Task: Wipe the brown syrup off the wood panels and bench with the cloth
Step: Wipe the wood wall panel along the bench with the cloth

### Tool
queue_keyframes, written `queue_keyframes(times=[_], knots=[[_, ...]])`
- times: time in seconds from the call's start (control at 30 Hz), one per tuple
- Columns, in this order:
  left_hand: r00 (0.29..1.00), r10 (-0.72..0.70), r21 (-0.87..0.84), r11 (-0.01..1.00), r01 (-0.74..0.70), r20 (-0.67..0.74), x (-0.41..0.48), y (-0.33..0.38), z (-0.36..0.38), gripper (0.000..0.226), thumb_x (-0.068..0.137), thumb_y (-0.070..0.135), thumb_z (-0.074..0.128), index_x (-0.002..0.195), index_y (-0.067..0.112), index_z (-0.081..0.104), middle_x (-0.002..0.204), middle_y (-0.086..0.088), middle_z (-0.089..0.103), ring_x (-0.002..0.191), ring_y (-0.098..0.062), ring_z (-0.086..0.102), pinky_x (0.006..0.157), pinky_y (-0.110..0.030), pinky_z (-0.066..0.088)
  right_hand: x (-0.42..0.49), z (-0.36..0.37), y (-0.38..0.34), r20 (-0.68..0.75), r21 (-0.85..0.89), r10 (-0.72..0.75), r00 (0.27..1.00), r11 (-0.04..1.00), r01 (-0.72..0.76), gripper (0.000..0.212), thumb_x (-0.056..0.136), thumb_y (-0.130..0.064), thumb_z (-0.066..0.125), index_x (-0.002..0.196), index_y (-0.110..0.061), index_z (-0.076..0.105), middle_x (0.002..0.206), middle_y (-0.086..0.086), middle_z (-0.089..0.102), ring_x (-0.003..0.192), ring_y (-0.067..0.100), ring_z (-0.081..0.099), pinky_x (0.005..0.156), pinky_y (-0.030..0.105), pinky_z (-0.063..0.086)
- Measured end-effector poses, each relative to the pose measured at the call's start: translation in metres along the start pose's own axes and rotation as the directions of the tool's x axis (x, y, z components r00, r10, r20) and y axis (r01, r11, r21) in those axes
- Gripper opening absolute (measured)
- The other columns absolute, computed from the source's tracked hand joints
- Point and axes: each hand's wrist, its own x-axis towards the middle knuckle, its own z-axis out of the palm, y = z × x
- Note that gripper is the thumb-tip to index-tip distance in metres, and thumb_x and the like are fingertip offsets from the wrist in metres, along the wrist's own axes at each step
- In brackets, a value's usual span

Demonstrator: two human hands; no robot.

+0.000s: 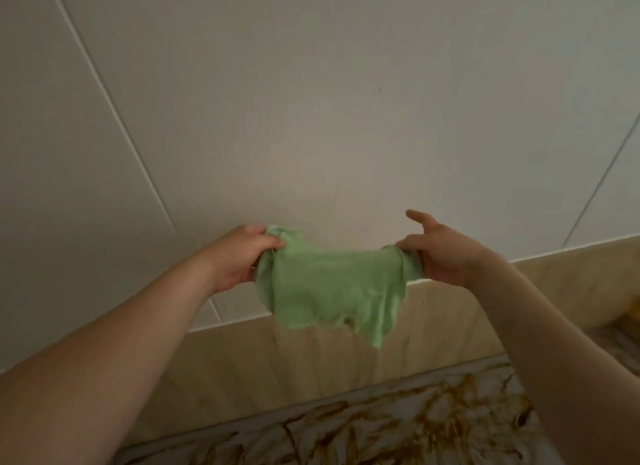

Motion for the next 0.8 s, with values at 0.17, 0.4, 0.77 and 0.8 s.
queue_keyframes(times=[0.17,0.4,0.77,0.8], knots=[[0.992,-0.053,-0.065,0.997,0.046,-0.111,0.01,0.016,-0.005,0.019,0.103,0.01,0.057,0.113,-0.002,0.068,0.109,-0.02,0.075,0.082,-0.025,0.074,0.07,-0.036,0.063,-0.002,0.006,-0.02,-0.015,-0.207,-0.118,0.993,0.972,0.112,0.045,0.101,-0.013,0.064,0.14,-0.034,0.055,0.107,0.014,0.064,0.086,0.022,0.063,0.077,0.039,0.059],[0.945,0.025,-0.065,0.997,-0.049,-0.328,0.003,0.012,-0.005,0.036,0.101,-0.002,0.048,0.127,0.023,0.05,0.1,-0.015,0.062,0.071,-0.023,0.062,0.06,-0.035,0.056,-0.014,0.007,-0.016,0.075,-0.674,-0.245,0.967,0.702,0.23,0.039,0.095,-0.004,0.053,0.122,-0.029,0.067,0.118,-0.01,0.064,0.109,0.01,0.059,0.091,0.026,0.047],[0.901,0.434,0.858,0.454,-0.24,0.023,-0.009,0.03,-0.024,0.014,0.088,0.017,0.073,0.101,0.02,0.072,0.092,0.005,0.064,0.096,-0.024,0.066,0.073,-0.028,0.041,-0.005,-0.011,-0.032,0.1,-0.874,-0.415,0.904,0.398,0.279,0.012,0.093,-0.03,0.074,0.103,-0.03,0.067,0.105,-0.008,0.059,0.096,0.014,0.062,0.075,0.023,0.045],[0.882,0.472,0.858,0.447,-0.254,0.015,-0.009,0.032,-0.027,0.004,0.086,0.019,0.072,0.085,0.022,0.07,0.082,0.004,0.061,0.089,-0.025,0.065,0.067,-0.03,0.038,-0.006,-0.014,-0.033,0.09,-0.874,-0.434,0.897,0.396,0.28,0.01,0.092,-0.034,0.076,0.097,-0.029,0.069,0.108,-0.007,0.054,0.097,0.011,0.059,0.08,0.023,0.045]])
